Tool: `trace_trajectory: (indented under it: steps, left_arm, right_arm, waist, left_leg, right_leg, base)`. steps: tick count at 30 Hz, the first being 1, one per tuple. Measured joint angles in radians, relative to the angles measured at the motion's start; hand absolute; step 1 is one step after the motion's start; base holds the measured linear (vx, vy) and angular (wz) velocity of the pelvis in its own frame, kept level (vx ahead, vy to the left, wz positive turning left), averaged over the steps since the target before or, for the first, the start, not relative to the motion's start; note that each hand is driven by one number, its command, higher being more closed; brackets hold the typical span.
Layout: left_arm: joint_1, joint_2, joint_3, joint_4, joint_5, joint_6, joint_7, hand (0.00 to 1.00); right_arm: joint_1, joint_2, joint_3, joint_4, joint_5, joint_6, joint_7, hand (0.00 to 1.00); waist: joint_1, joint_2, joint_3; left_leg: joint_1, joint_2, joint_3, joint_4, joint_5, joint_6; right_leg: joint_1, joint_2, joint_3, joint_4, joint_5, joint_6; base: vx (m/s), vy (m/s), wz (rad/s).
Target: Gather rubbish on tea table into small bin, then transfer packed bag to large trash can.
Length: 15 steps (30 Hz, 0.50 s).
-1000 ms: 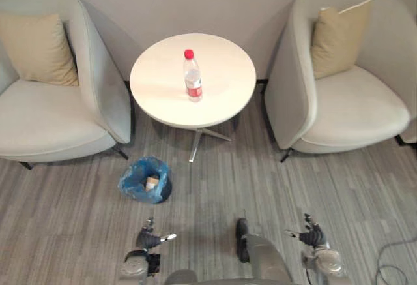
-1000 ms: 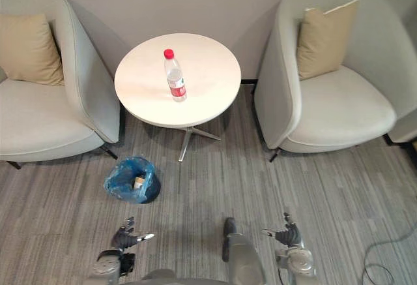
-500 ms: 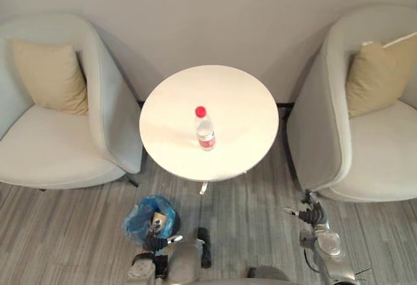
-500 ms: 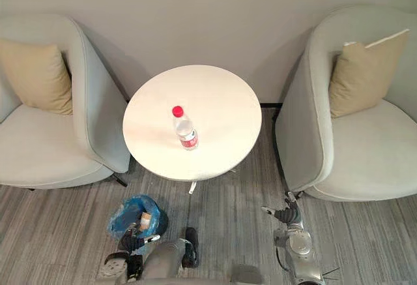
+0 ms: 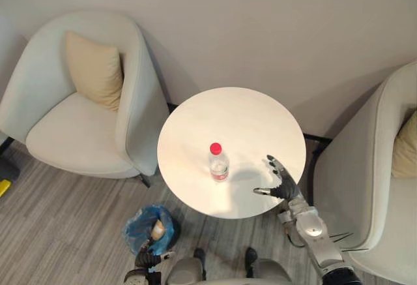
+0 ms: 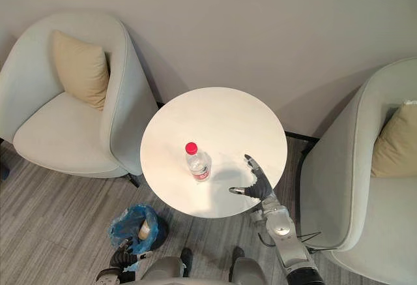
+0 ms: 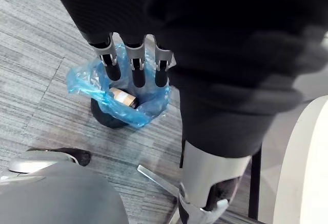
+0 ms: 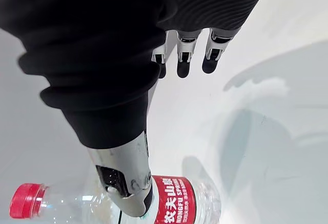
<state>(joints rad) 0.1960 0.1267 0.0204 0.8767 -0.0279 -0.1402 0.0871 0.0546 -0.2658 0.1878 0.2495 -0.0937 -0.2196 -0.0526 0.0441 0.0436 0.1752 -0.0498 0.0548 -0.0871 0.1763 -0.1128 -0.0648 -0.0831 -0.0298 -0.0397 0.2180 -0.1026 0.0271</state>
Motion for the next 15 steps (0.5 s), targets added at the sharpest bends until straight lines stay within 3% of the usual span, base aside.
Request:
trace_trajectory:
  steps: [4, 8, 13, 15]
  left_arm:
    - [-0.001, -0.001, -0.021, 0.023, 0.0, -0.003, 0.0, 0.0]
    - [0.0, -0.002, -0.042, 0.028, 0.0, -0.003, 0.0, 0.0]
    - [-0.016, -0.004, -0.068, 0.029, 0.0, -0.009, 0.001, 0.0]
    - [-0.026, -0.007, -0.075, 0.027, -0.001, -0.017, 0.001, 0.0]
  right_arm:
    - [-0.059, 0.004, 0.062, 0.062, -0.027, 0.0, -0.009, 0.0]
    - [-0.117, 0.025, 0.067, 0.161, -0.034, 0.005, -0.019, 0.0]
    - [-0.226, 0.04, 0.065, 0.231, -0.034, 0.013, -0.076, 0.0]
    - [-0.299, 0.051, 0.059, 0.258, -0.033, 0.024, -0.103, 0.0]
  waist:
    - [0.004, 0.003, 0.0]
    - [0.029, 0.017, 0.006]
    - [0.031, 0.056, 0.031]
    - [0.048, 0.075, 0.044]
  left_leg:
    - [0.003, -0.003, -0.05, -0.041, 0.038, -0.008]
    - [-0.013, -0.008, -0.09, -0.069, 0.073, -0.006]
    - [-0.061, -0.03, -0.157, -0.093, 0.111, -0.014]
    - [-0.093, -0.029, -0.165, -0.1, 0.128, -0.015]
  right_leg:
    - [0.033, -0.005, -0.048, -0.053, 0.022, -0.002]
    - [0.045, -0.012, -0.091, -0.094, 0.047, -0.001]
    - [0.023, -0.025, -0.154, -0.096, 0.054, 0.004]
    - [-0.017, -0.026, -0.16, -0.085, 0.055, 0.007]
  base:
    - [-0.02, -0.03, 0.33]
    - [-0.06, 0.005, 0.37]
    - [-0.12, 0.013, 0.41]
    - [-0.11, -0.006, 0.1]
